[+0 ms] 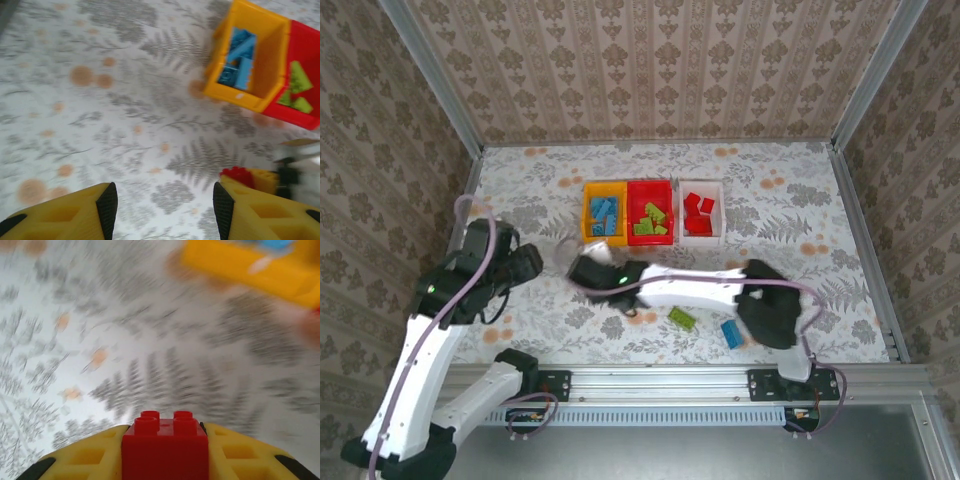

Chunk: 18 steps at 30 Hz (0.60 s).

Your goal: Sort the legos into containers by color

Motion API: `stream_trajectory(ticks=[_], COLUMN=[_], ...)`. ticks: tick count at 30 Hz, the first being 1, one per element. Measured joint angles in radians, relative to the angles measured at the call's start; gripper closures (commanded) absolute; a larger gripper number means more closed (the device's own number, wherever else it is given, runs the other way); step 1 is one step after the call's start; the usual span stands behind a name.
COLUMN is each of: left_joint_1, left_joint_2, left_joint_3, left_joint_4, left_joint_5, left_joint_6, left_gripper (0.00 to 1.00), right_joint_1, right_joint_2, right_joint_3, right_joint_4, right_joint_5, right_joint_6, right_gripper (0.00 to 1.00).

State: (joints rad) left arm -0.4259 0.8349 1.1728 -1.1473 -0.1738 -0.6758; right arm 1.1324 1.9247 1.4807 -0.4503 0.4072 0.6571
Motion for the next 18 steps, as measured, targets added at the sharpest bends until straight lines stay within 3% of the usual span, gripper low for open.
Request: stream_trajectory(ticks=[4,8,13,18], left_joint_1=[-0.068,-0.166,-0.253,-0.274], left_joint_2=[0.138,0.334,0.57,0.739], left_joint_3=[-0.012,0.011,0.112,0.221], left_joint_4=[0.149,0.288,0.415,0.498], left_joint_5=[0.08,0.123,0.165,0.217], left_joint_6=[-0.001,-0.001,0.0,0.002], left_gripper=[0.44,0.44,0.44,0.45], right_joint_1=[-0.179,-0.395,-0.597,-0.693], right_joint_2=[-0.238,-0.333,-0.269,-0.088], right_joint_3=[-0.152,-0.23,-0.195,-0.048], right_joint_4=[0.005,0.002,-0.022,-0.045], right_joint_5=[0.02,0.02,-0.011,-0.03], right_joint_6=[-0.02,-0.056,-0.113,-0.155], right_gripper=[0.65,0.65,0.65,0.64])
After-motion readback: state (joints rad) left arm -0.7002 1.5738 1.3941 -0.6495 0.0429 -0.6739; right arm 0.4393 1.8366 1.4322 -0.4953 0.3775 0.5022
